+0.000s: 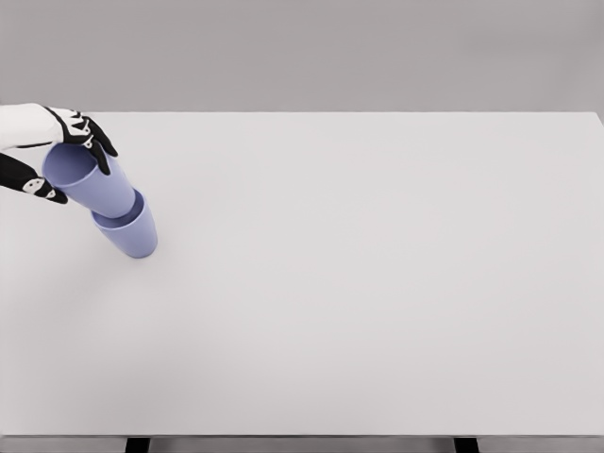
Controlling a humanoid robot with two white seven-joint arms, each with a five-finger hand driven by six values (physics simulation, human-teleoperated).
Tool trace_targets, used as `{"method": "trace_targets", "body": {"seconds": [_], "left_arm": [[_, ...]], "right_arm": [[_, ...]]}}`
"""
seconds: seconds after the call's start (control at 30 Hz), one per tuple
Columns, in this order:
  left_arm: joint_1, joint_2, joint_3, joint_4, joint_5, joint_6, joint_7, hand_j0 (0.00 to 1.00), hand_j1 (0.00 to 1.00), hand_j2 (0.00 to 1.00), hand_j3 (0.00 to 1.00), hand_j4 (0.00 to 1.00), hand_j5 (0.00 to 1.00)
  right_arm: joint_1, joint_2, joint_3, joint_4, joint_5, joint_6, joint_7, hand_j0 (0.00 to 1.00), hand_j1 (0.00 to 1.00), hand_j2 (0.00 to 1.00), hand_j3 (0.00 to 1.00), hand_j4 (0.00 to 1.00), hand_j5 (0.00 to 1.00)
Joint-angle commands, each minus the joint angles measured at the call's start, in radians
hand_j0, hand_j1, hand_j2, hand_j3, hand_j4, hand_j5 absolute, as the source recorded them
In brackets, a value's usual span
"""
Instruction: Place the right cup on the left cup with left arm
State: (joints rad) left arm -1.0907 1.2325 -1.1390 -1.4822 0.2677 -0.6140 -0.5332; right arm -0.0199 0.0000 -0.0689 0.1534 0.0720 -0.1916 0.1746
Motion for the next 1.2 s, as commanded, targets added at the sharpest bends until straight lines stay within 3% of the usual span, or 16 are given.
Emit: {"method": "trace_targets", "body": {"seconds": [0.0,0.73,0.77,0.8,0.83,1.17], "left_arm": [[0.0,0.001,0.002,0.008,0.002,0.003,0.001,0.56,0.56,0.56,0.56,0.56,0.56],[0.025,-0.03,0.005,0.034,-0.032,0.003,0.002,0.57,0.57,0.57,0.57,0.57,0.57],[0.026,-0.03,0.005,0.034,-0.032,0.003,0.004,0.62,0.62,0.62,0.62,0.62,0.62],[0.026,-0.028,0.007,0.034,-0.032,0.003,0.004,0.78,0.78,0.78,0.78,0.78,0.78],[0.026,-0.028,0.007,0.034,-0.032,0.003,0.004,1.0,1.0,1.0,1.0,1.0,1.0],[0.031,-0.015,0.031,0.03,-0.025,0.003,0.007,1.0,1.0,1.0,1.0,1.0,1.0]], "right_arm": [[0.0,0.0,0.0,0.0,0.0,0.0,0.0,1.0,1.0,1.0,1.0,1.0,1.0],[0.0,0.0,0.0,0.0,0.0,0.0,0.0,1.0,1.0,1.0,1.0,1.0,1.0],[0.0,0.0,0.0,0.0,0.0,0.0,0.0,1.0,1.0,1.0,1.0,1.0,1.0],[0.0,0.0,0.0,0.0,0.0,0.0,0.0,1.0,1.0,1.0,1.0,1.0,1.0],[0.0,0.0,0.0,0.0,0.0,0.0,0.0,1.0,1.0,1.0,1.0,1.0,1.0],[0.0,0.0,0.0,0.0,0.0,0.0,0.0,1.0,1.0,1.0,1.0,1.0,1.0]]}}
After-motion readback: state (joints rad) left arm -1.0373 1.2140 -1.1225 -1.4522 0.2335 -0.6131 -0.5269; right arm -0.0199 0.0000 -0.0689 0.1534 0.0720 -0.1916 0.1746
